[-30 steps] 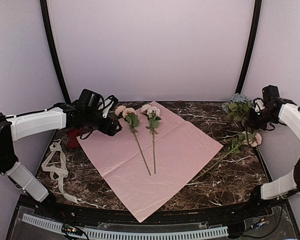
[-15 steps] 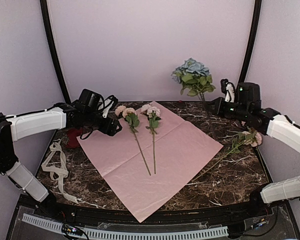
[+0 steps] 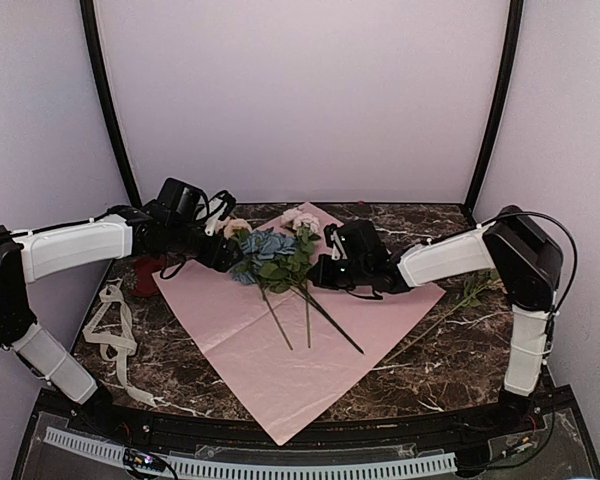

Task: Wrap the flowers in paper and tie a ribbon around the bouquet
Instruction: Place the fake flower on the flattened wrapping paper, then pick up the fake flower from the flattened wrapping paper.

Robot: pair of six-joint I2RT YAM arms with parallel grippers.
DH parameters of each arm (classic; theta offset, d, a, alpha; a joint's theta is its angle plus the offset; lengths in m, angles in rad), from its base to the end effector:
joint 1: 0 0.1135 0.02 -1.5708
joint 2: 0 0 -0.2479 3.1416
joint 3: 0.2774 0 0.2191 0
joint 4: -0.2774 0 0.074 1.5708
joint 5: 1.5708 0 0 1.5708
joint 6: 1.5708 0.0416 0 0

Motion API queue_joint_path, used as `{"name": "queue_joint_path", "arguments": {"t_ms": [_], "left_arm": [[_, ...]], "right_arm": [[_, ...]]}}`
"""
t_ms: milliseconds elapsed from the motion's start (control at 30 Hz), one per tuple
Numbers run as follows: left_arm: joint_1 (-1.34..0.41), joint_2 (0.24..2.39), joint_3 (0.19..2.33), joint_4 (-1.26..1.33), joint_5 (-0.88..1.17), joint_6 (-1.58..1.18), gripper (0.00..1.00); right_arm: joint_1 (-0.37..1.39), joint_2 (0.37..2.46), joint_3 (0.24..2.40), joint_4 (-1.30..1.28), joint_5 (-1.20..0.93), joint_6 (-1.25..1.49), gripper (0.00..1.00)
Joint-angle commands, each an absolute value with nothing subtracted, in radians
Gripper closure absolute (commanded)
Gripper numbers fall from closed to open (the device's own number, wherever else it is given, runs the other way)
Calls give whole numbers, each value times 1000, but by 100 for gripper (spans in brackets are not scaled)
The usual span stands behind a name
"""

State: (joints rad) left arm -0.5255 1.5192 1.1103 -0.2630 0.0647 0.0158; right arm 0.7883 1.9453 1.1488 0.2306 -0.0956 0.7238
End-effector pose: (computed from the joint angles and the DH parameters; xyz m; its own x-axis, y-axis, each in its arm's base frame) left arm 0.2710 -0.1603 0.2604 -0.5298 0.3255 -0.7832 0.5528 0.8328 -0.0279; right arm 0.2780 0.2853 0.1736 -0.7884 0.1420 -0.5986 -0.3212 0.7349 0.5973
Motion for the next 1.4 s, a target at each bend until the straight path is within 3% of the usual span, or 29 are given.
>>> {"name": "queue_joint_path", "arguments": {"t_ms": [0, 67, 200, 333, 633, 800, 1000, 1267, 1367], "left_arm": [[-519, 1472, 1124, -267, 51, 31, 17], [-519, 1470, 1129, -268, 58, 29, 17], [-518, 1471, 1129, -269, 66, 26, 17], [-518, 1474, 1133, -275, 65, 28, 17], [-517, 1493, 1135, -276, 73, 26, 17], [-518, 1499, 1135, -278, 79, 27, 17], [-518, 1505, 1136, -281, 80, 28, 17], [-517, 1502, 1142, -288, 80, 29, 17], [-518, 1496, 1138, -284, 80, 31, 17]], "right_arm": [[811, 1929, 1182, 276, -68, 758, 100], [811, 1927, 1210, 205, -85, 672, 96], [812, 1975, 1370, -87, -108, 450, 61], [822, 2058, 1487, -318, -38, 333, 51], [852, 2089, 1531, -477, -30, 243, 55], [854, 2104, 1514, -479, -47, 258, 75], [867, 2105, 1520, -472, -43, 253, 83], [880, 2141, 1556, -516, -21, 228, 79], [883, 2143, 1574, -536, 0, 226, 86]]}}
